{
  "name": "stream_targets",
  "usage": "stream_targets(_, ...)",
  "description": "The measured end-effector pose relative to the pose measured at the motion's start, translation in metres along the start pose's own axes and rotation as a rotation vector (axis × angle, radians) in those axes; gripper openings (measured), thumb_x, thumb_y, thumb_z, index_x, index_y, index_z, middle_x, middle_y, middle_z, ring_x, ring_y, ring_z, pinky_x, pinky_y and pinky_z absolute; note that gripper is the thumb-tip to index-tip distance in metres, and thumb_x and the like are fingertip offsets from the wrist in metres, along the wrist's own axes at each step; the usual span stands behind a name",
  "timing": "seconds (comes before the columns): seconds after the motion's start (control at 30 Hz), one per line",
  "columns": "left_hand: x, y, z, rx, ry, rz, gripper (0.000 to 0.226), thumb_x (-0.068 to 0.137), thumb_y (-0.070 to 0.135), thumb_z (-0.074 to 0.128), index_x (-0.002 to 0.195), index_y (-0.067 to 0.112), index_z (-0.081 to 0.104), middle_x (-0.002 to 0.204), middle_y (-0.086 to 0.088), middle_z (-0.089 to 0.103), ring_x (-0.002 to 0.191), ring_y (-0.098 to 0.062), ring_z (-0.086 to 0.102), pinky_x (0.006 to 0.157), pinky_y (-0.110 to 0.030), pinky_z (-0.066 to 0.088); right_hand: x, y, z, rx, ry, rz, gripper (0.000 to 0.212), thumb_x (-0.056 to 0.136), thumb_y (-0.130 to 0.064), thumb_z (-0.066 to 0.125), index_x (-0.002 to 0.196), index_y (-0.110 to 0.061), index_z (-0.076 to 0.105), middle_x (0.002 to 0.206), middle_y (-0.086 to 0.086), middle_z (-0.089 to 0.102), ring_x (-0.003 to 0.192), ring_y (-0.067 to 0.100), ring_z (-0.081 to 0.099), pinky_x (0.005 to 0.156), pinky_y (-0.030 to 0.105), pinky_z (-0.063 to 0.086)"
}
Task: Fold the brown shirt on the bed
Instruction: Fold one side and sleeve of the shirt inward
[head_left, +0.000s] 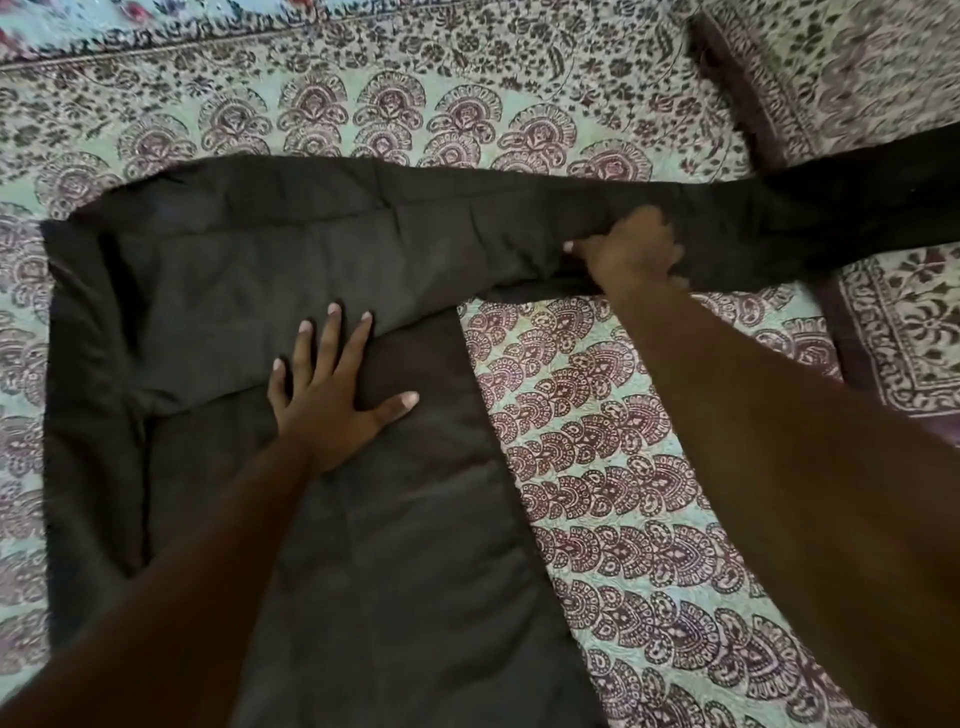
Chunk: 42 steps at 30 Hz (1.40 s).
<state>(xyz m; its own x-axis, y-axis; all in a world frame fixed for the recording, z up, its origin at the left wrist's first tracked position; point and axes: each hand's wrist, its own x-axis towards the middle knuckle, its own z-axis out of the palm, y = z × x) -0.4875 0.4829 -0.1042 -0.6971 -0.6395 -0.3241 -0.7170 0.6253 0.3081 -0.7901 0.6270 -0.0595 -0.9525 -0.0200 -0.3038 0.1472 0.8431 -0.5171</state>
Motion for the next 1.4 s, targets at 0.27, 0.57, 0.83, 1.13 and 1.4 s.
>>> stream_targets(0.27, 0.005, 0.0, -0.014, -0.362, 0.056, 0.012, 0.084, 0.088, 0.054, 0.072, 0.158, 0.036, 0.031, 0.168, 0.008, 0.024, 0.157, -0.018, 0.015, 0.128, -0.051, 0.009, -0.099, -0.007, 0.012, 0.614, -0.085, -0.528, 0.027, 0.084, 0.0, 0.075, 0.08, -0.015, 0.053, 0.08, -0.011, 0.06, 0.079, -0.003, 0.06, 0.078, 0.017, 0.05)
stream_targets(0.57, -0.059, -0.037, -0.101, -1.675, -0.164, -0.122, 0.05, 0.107, 0.039, 0.042, 0.139, 0.002, 0.054, 0.111, -0.014, 0.07, 0.098, -0.022, 0.071, 0.078, -0.033, 0.062, -0.289, 0.011, 0.058, 0.71, -0.586, -0.851, 0.024, 0.081, 0.008, 0.077, 0.078, -0.001, 0.055, 0.084, -0.004, 0.069, 0.089, 0.015, 0.072, 0.078, 0.027, 0.054)
stream_targets(0.83, -0.188, -0.137, -0.112, -1.09, 0.216, -0.232, 0.047, 0.084, -0.017, 0.067, 0.123, 0.011, 0.072, 0.1, -0.008, 0.08, 0.1, -0.018, 0.075, 0.092, -0.033, 0.06, -0.39, 0.029, 0.056, 0.507, -0.823, -0.934, 0.015, 0.079, -0.01, 0.083, 0.082, -0.011, 0.069, 0.081, -0.006, 0.068, 0.077, 0.012, 0.067, 0.068, 0.033, 0.053)
stream_targets(1.13, -0.318, -0.179, -0.04, -1.049, 0.243, -0.378, 0.06, 0.082, -0.021, 0.067, 0.121, 0.024, 0.067, 0.097, 0.028, 0.076, 0.093, 0.003, 0.073, 0.08, -0.015, 0.058, -0.454, 0.062, 0.069, 0.06, -1.112, -1.147, 0.01, 0.085, -0.029, 0.076, 0.084, -0.019, 0.074, 0.079, -0.002, 0.069, 0.071, 0.012, 0.067, 0.062, 0.037, 0.052)
stream_targets(1.4, -0.324, -0.196, -0.015, -0.814, 0.01, -0.28, 0.084, 0.076, -0.013, 0.073, 0.148, 0.021, 0.048, 0.131, -0.005, 0.064, 0.092, -0.005, 0.07, 0.074, -0.002, 0.046, -0.476, 0.102, 0.077, -0.306, -1.031, -1.271, 0.02, 0.07, -0.022, 0.074, 0.089, -0.028, 0.08, 0.095, -0.009, 0.071, 0.088, 0.009, 0.061, 0.075, 0.012, 0.043)
